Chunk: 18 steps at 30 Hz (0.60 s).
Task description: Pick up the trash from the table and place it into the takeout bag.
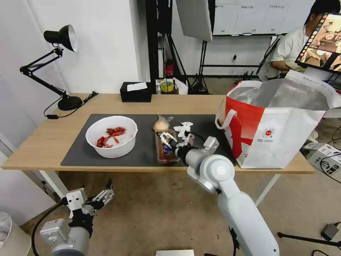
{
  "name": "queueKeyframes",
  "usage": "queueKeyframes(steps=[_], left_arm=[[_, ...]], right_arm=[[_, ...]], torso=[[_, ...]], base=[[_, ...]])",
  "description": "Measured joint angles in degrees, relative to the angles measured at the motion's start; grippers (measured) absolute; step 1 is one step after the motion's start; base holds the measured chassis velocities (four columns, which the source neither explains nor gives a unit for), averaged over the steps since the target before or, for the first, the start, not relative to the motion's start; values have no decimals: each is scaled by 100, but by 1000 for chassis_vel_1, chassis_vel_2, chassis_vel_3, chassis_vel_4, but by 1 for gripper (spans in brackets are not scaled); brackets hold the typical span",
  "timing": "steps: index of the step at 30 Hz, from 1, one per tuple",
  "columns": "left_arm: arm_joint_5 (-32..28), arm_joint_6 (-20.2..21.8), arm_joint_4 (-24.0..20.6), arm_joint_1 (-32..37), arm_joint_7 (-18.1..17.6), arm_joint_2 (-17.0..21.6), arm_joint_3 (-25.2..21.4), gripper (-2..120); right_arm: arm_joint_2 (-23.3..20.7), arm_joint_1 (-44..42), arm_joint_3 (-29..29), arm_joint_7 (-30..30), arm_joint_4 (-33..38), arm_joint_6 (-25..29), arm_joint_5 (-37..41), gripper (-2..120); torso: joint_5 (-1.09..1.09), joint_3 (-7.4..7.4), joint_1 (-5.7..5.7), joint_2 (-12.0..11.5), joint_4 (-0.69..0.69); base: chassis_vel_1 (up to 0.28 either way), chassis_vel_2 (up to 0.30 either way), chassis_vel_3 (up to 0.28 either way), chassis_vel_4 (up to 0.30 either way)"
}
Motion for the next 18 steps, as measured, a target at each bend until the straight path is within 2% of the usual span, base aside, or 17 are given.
queueKeyframes(steps=[1,4,5,8,9,10,13,14,17,18], left_arm=[[0,0,0,0,0,0,0,100],[2,0,0,-6,-2,-6,4,100],[2,0,0,-6,-2,-6,4,100],[2,0,-1,-7,-2,-8,-4,100],[2,0,-1,-7,-2,-8,-4,100],[2,0,-5,-8,-2,-10,-9,100],[2,0,-18,-6,-2,-22,-16,100],[2,0,-18,-6,-2,-22,-16,100],[2,0,-21,-5,-2,-24,-18,100],[2,0,-21,-5,-2,-24,-18,100]], right_arm=[[0,0,0,0,0,0,0,100],[-430,431,-247,-931,-322,-103,-1280,100],[-430,431,-247,-931,-322,-103,-1280,100],[-784,905,-592,-2262,-796,-115,-3013,97],[-784,905,-592,-2262,-796,-115,-3013,97],[-894,1100,-716,-2727,-986,-103,-3522,96],[-1028,1519,-987,-3381,-1418,-82,-4084,83],[-1028,1519,-987,-3381,-1418,-82,-4084,83],[-1073,1826,-1193,-3983,-1817,-69,-4375,69],[-1073,1826,-1193,-3983,-1817,-69,-4375,69]], torso=[[0,0,0,0,0],[1,0,0,0,0],[1,0,0,0,0],[0,0,0,0,1],[0,0,0,0,1],[0,1,0,0,0],[0,1,0,0,1],[0,1,0,0,1],[0,1,1,0,1],[0,1,1,0,1]], base=[[0,0,0,0],[0,0,0,0],[0,0,0,0],[0,0,0,0],[0,0,0,0],[0,0,0,0],[0,0,0,0],[0,0,0,0],[0,0,0,0],[0,0,0,0]])
